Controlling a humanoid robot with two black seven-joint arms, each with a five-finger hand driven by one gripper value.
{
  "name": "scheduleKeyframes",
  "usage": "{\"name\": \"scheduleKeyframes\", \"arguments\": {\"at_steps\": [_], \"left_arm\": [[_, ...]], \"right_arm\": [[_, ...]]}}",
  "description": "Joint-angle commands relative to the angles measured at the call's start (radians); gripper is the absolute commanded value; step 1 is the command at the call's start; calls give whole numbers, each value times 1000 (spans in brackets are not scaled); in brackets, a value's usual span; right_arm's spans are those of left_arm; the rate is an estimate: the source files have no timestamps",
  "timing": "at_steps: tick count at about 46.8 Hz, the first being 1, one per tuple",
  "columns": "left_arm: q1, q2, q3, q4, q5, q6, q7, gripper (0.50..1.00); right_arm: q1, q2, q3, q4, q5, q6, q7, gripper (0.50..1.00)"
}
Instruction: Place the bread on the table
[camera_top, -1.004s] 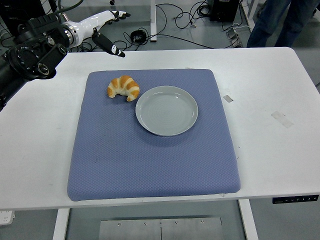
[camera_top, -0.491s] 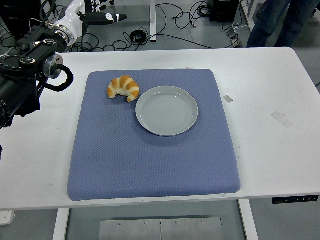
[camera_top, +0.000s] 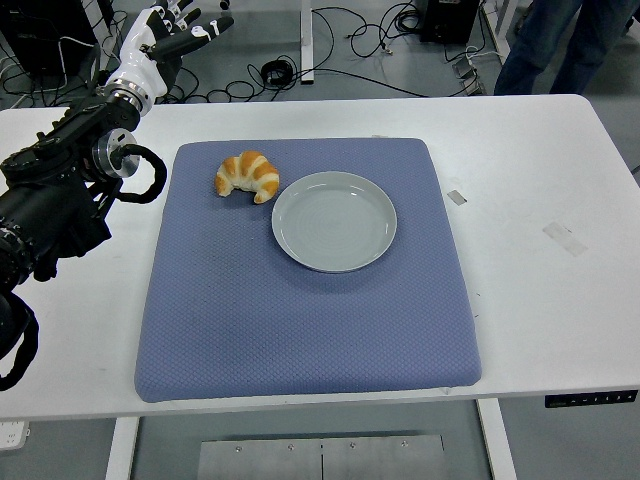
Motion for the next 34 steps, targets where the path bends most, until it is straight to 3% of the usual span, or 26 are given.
{"name": "scheduleKeyframes", "arguments": {"at_steps": [1,34], "left_arm": [[7,0,-18,-1,-19,-1,0,977],[108,-34,-89,-1,-82,5,-1,977]], "right_arm": [[0,0,-1,-5,0,1,0,1000],[15,0,-1,-12,0,-4,2,1000]]}}
